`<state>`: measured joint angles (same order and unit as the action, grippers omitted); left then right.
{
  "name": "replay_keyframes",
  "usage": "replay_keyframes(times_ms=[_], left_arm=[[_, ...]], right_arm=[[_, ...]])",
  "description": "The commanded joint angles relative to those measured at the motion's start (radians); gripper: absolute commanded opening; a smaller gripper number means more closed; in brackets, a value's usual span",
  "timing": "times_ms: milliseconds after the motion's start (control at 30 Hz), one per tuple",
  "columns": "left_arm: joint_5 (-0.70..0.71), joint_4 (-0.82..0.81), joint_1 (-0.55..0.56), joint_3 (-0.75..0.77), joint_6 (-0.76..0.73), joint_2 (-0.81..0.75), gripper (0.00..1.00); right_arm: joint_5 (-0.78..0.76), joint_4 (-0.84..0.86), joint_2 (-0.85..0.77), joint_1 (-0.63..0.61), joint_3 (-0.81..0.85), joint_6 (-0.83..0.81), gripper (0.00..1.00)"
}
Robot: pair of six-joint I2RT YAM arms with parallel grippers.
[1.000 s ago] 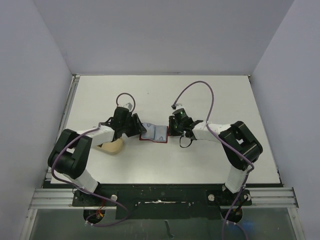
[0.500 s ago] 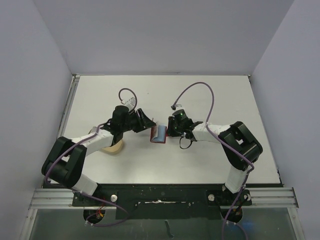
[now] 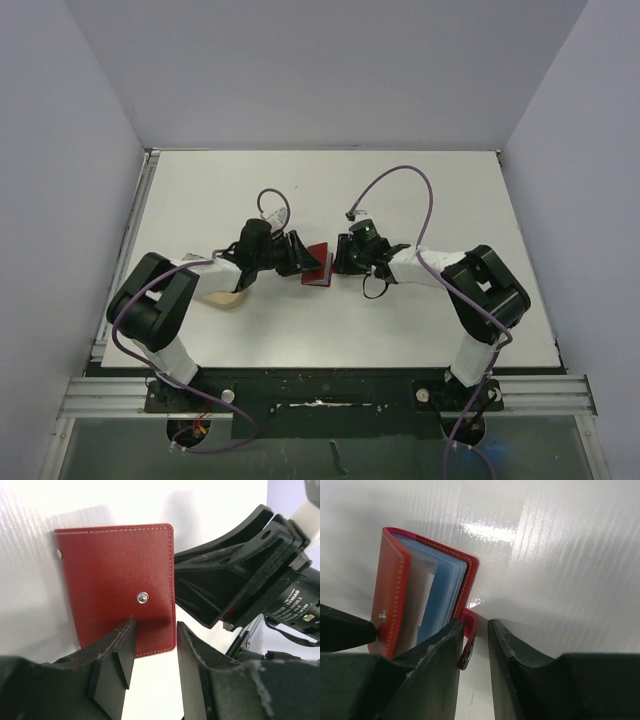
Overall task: Put the credit cards into the card holder
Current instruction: Close the card holder at the center of the board.
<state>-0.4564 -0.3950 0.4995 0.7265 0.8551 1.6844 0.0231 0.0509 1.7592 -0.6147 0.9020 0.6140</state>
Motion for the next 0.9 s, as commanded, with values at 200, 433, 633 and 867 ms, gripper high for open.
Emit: replay_keyframes(times_ms=[200, 433, 633, 867], left_arm=[[0.050, 0.052, 0.013, 0.066, -0.115, 0.038, 0.31], [0.123, 0.136, 0.024, 0.097, -0.191, 0.062, 0.13], [0.166, 0.178, 0.037, 0.111, -0.215, 0.081, 0.13], [0.192, 0.198, 0.043, 0.113, -0.221, 0.086, 0.13]], right_arm=[[0.003, 0.001, -0.096, 0.018, -0.032, 0.001, 0.21], [0.023, 0.026, -0.123, 0.018, -0.038, 0.001, 0.11], [0.080, 0.061, -0.121, 0.019, -0.035, 0.013, 0.07], [0.116, 0.066, -0.100, 0.019, -0.004, 0.023, 0.10]])
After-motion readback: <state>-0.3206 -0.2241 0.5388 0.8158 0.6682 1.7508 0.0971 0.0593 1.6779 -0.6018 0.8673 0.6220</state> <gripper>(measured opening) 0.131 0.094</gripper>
